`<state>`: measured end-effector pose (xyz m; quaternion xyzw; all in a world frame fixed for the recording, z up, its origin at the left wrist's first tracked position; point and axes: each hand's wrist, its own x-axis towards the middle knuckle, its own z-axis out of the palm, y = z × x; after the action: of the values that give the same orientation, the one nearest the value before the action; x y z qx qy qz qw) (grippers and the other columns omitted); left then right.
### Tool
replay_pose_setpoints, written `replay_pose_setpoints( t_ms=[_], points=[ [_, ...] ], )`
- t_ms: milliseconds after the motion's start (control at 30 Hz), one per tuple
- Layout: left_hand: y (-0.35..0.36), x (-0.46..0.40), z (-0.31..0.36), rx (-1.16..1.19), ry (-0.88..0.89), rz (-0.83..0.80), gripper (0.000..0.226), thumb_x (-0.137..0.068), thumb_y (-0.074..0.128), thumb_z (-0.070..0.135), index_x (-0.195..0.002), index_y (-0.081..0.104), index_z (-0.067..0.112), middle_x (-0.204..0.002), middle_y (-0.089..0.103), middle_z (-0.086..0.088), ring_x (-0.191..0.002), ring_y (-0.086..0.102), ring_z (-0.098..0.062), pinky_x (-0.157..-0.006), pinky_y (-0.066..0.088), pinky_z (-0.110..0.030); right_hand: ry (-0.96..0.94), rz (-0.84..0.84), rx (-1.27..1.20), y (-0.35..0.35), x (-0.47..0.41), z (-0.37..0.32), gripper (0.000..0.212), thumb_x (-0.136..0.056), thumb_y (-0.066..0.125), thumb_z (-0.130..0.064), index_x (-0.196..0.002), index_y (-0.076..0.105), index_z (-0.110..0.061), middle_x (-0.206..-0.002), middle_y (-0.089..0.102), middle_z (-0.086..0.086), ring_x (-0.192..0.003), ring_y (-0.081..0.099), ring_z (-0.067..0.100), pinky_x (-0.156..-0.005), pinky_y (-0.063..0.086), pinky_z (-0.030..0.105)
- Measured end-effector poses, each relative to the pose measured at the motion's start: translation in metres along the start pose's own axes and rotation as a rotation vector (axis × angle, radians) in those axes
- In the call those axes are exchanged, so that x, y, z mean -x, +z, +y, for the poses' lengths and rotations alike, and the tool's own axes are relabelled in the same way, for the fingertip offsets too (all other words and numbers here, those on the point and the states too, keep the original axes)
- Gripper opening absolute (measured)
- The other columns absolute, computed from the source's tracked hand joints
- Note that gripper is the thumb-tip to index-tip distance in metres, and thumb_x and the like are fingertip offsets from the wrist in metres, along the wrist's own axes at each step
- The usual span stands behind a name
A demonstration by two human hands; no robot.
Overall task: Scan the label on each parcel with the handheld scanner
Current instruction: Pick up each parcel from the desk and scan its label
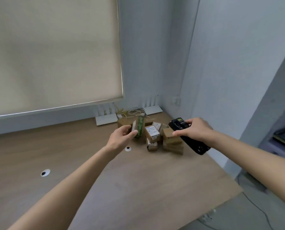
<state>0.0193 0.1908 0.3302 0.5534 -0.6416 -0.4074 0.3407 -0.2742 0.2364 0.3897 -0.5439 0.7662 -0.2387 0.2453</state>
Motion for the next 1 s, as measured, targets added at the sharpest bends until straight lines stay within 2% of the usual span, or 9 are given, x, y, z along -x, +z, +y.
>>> replay_pose_setpoints(
  t_ms=[67,233,433,567,700,833,1000],
  points=[
    [0.022,-0.03,-0.003,-0.012,-0.008,-0.027,0.058,-0.093,0.068,0.046,-0.143,0.056,0.019,-0.134,0.062,-0.003,-0.121,0.059,-0.017,-0.1,0.047,-0.031,0.033,0.0,-0.017,0.0,-0.022,0.019,0.075,-0.059,0.095,-0.056,-0.124,0.073,-0.026,-0.108,0.074,0.001,-0.098,0.069,0.023,-0.091,0.057,0.037],
    [0.068,-0.114,-0.029,-0.026,-0.056,-0.092,0.064,-0.093,0.064,0.05,-0.148,0.049,0.02,-0.139,0.059,-0.004,-0.125,0.057,-0.02,-0.109,0.047,-0.044,0.123,-0.009,-0.024,0.018,-0.099,0.052,0.088,-0.056,0.095,-0.058,-0.132,0.068,-0.024,-0.114,0.073,0.001,-0.101,0.069,0.023,-0.089,0.056,0.035],
    [0.105,-0.222,-0.085,-0.001,-0.172,-0.122,0.065,-0.095,0.064,0.048,-0.151,0.044,0.023,-0.143,0.056,-0.003,-0.128,0.054,-0.02,-0.11,0.045,-0.041,0.178,-0.107,-0.064,0.064,-0.211,0.065,0.055,-0.063,0.094,-0.053,-0.107,0.071,-0.029,-0.099,0.074,-0.003,-0.093,0.071,0.021,-0.09,0.06,0.039],
    [0.13,-0.279,-0.129,-0.015,-0.25,-0.143,0.065,-0.096,0.063,0.045,-0.154,0.04,0.023,-0.149,0.051,-0.004,-0.133,0.051,-0.021,-0.112,0.042,-0.039,0.259,-0.151,-0.127,0.118,-0.278,0.086,0.075,-0.052,0.092,-0.064,-0.113,0.073,-0.026,-0.106,0.075,-0.001,-0.097,0.071,0.021,-0.093,0.06,0.041],
    [0.158,-0.33,-0.165,-0.02,-0.313,-0.169,0.066,-0.098,0.062,0.042,-0.155,0.037,0.024,-0.156,0.043,-0.001,-0.138,0.046,-0.021,-0.114,0.04,-0.042,0.351,-0.207,-0.196,0.17,-0.333,0.111,0.073,-0.061,0.095,-0.054,-0.12,0.071,-0.019,-0.108,0.073,0.001,-0.1,0.07,0.022,-0.093,0.058,0.04],
    [0.182,-0.377,-0.188,-0.003,-0.35,-0.154,0.067,-0.098,0.062,0.04,-0.157,0.034,0.024,-0.159,0.04,-0.001,-0.139,0.045,-0.021,-0.114,0.04,-0.039,0.438,-0.251,-0.262,0.213,-0.38,0.131,0.085,-0.056,0.094,-0.06,-0.124,0.067,-0.016,-0.109,0.073,0.002,-0.099,0.07,0.024,-0.092,0.059,0.041],
    [0.205,-0.425,-0.207,0.016,-0.389,-0.117,0.065,-0.101,0.06,0.031,-0.158,0.03,0.022,-0.156,0.044,-0.001,-0.136,0.048,-0.019,-0.1,0.041,-0.028,0.49,-0.34,-0.29,0.246,-0.424,0.142,0.085,-0.056,0.093,-0.06,-0.121,0.064,-0.015,-0.107,0.072,0.003,-0.098,0.07,0.025,-0.093,0.059,0.044]
  ],
)
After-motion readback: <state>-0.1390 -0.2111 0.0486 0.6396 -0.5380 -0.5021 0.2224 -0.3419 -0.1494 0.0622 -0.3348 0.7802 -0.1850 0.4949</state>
